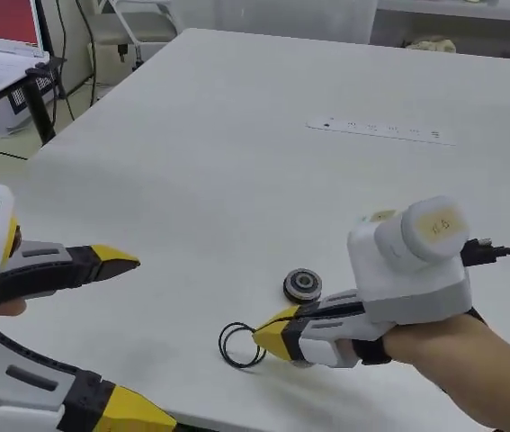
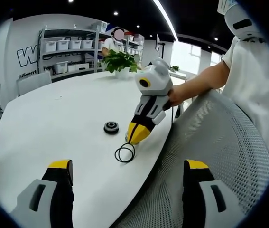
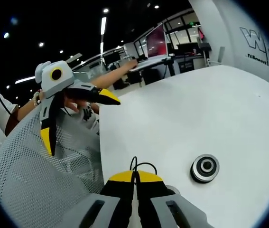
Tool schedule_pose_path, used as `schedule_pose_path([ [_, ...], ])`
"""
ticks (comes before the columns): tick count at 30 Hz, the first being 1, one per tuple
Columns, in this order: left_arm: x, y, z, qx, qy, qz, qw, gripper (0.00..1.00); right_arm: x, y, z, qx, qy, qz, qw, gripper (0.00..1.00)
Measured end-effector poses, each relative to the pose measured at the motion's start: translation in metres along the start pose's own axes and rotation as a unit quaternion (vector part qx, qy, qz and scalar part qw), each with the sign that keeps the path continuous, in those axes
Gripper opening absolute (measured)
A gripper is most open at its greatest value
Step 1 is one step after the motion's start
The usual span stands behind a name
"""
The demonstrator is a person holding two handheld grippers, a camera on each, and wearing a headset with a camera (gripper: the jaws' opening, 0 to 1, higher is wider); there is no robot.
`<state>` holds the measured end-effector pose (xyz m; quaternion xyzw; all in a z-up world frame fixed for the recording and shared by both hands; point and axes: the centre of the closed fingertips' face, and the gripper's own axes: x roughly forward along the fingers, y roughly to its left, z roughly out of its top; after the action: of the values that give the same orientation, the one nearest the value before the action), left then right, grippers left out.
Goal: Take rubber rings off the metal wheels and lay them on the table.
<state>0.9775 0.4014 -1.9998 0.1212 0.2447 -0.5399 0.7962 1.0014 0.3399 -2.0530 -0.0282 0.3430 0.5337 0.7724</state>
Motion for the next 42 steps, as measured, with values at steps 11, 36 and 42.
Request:
schedule_pose_path([
  [11,-0.002,0.007,-0.002,-0.001,-0.001,0.006,1.0,0.94,-0.001,0.004,0.003,-0.004,-0.007,0.007,0.9999,0.0],
  [36,-0.002,0.006,-0.005,0.005,0.007,0.003,1.0,0.89,0.005,-0.013,-0.009,-0.043,0.03,-0.04,0.9978,0.05],
  [42,-0.002,0.006,-0.006,0.004,0.009,0.002,1.0,0.88,0.006,-0.013,-0.012,-0.073,0.044,-0.044,0.9954,0.06],
])
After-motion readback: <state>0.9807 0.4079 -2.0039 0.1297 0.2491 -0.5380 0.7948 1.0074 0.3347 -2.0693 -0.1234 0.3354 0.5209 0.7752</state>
